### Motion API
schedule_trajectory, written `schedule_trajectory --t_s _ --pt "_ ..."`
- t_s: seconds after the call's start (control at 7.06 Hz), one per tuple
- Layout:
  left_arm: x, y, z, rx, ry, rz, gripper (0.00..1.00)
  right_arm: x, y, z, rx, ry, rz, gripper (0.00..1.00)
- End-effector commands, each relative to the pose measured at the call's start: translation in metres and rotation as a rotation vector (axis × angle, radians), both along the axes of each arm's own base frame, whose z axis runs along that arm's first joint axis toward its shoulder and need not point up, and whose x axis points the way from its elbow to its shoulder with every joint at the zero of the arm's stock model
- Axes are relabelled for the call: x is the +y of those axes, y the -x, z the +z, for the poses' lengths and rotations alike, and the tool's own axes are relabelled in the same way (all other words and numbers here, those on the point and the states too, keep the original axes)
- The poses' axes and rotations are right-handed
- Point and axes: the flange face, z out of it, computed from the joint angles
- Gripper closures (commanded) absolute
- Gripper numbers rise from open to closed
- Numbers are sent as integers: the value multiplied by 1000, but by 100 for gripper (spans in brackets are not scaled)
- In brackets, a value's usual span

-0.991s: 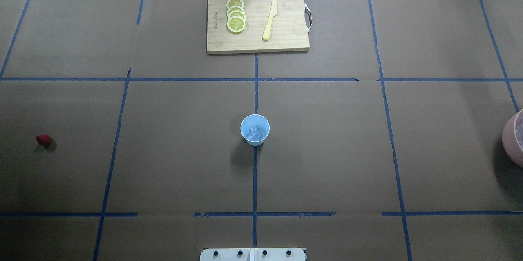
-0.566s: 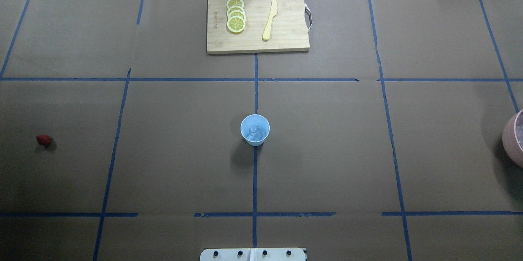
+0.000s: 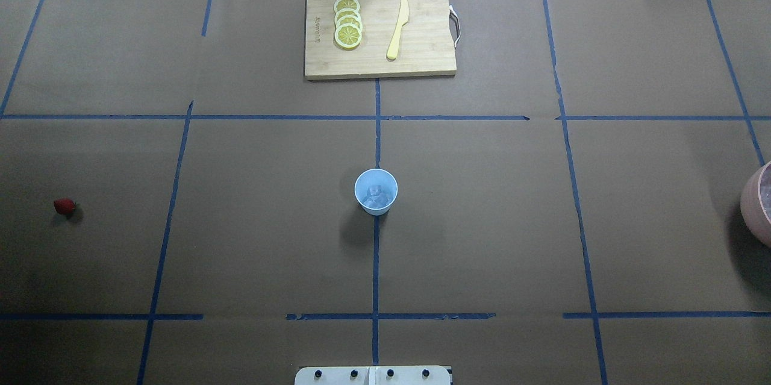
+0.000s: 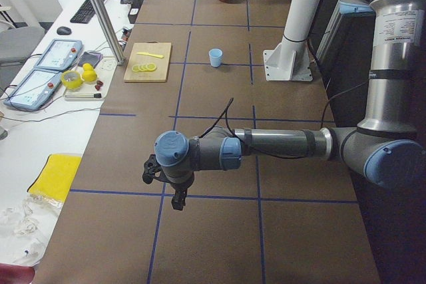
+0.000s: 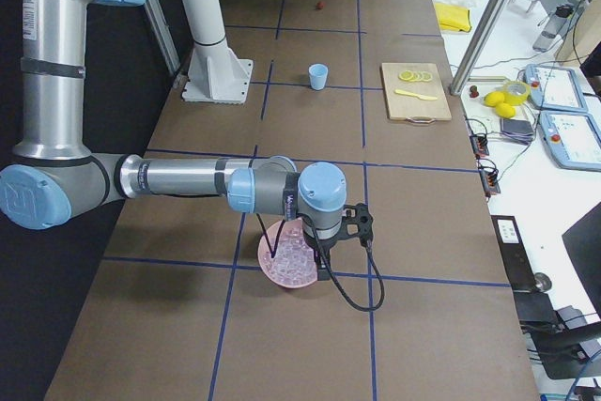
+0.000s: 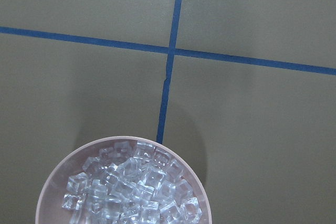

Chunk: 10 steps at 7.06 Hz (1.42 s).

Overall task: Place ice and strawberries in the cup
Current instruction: 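Move the left gripper toward the red strawberry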

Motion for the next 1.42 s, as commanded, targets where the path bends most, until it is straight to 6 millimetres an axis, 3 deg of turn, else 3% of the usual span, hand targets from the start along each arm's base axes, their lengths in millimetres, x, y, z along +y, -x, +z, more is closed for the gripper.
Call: schedule_trajectory --t_s 0.0,0.42,0.71,0.99,1.13,1.27 --pt "1 0 1 -1 3 0 0 1 0 1 0 2 0 0" --pt "3 0 3 0 6 0 0 1 0 0 1 2 3 0" --pt "19 -8 -2 -8 -3 15 0 1 0 0 1 2 1 0" --pt "-6 -10 -30 -12 -135 15 0 2 -1 1 4 4 3 0" --pt "-24 -15 -28 -3 -158 28 0 1 0 1 3 3 1 0" --pt "-25 -16 -30 -4 -182 28 0 1 0 2 6 4 0 0"
